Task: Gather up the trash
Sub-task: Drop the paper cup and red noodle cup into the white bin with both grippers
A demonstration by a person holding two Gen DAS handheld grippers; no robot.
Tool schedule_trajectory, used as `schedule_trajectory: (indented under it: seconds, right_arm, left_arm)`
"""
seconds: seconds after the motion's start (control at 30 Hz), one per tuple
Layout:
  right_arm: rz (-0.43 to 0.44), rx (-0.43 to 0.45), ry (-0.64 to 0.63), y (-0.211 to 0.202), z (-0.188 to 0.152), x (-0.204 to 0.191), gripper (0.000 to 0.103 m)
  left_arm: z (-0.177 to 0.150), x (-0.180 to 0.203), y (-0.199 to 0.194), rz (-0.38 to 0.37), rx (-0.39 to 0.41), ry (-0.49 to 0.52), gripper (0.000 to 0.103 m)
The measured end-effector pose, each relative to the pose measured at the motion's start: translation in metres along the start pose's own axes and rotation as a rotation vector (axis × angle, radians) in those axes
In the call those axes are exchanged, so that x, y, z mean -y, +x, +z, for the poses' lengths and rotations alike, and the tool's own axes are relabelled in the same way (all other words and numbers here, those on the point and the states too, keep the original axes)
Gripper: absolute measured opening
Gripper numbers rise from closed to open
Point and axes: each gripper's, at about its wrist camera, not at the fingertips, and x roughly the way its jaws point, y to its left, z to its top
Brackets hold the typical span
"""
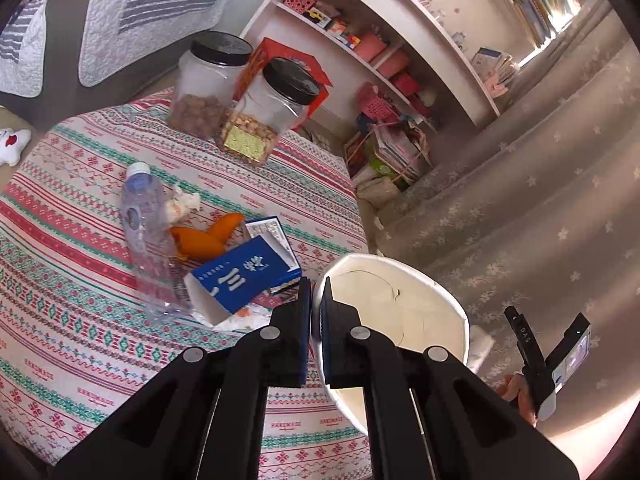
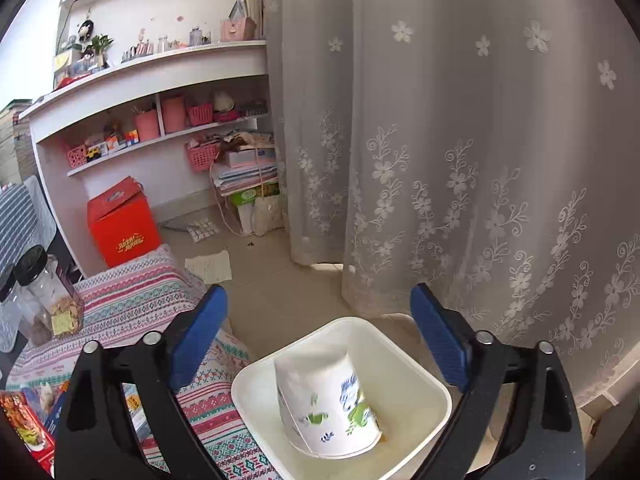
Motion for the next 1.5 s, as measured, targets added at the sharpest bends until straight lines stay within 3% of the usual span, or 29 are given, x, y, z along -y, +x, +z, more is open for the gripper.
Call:
schedule_trajectory:
  seconds: [0.23, 0.53, 0.87, 0.93, 1.0, 1.07, 1.13, 1.23, 1.33, 1.5]
  right_arm:
    - [-0.028, 0.026, 0.097, -0.008, 0.023, 0.049, 0.096]
    - [-0.024, 0.012, 0.358, -0.012, 0.044, 0.124, 0.096]
    - [-0.053, 0.037, 0.431, -0.017, 0.050, 0.166, 0.096]
    - [-0.048, 0.023, 0.447, -0.013, 0.049, 0.171, 0.096]
    - [-0.044, 0.012, 0.463, -0.010, 0.049, 0.174, 0.096]
    - [-0.036, 0.004, 0.463, -0.007, 0.049, 0.173, 0.096]
    - [-0.023, -0.006, 0.448, -0.006, 0.049, 0.169, 0.096]
    - [0.005, -0.022, 0.407, -0.005, 0.049, 0.157, 0.096]
    - [0.037, -0.042, 0.352, -0.005, 0.047, 0.140, 0.096]
    - [0.103, -0.091, 0.265, -0.002, 0.043, 0.102, 0.096]
  left_arm:
    - [-0.010, 0.074, 0.042, -0.054, -0.064, 0.089, 0.004]
    - [-0.031, 0.180, 0.107, -0.104, -0.149, 0.202, 0.005]
    - [-0.064, 0.257, 0.177, -0.107, -0.233, 0.288, 0.007]
    - [-0.071, 0.265, 0.192, -0.106, -0.271, 0.277, 0.020]
    - [-0.076, 0.267, 0.198, -0.103, -0.287, 0.262, 0.057]
    - [-0.080, 0.268, 0.193, -0.098, -0.272, 0.280, 0.061]
    - [-0.081, 0.268, 0.187, -0.046, -0.256, 0.331, 0.065]
    - [-0.079, 0.254, 0.173, 0.121, -0.187, 0.421, 0.079]
    - [-0.071, 0.232, 0.158, 0.277, -0.126, 0.498, 0.081]
    - [-0.045, 0.177, 0.129, 0.412, -0.093, 0.521, 0.084]
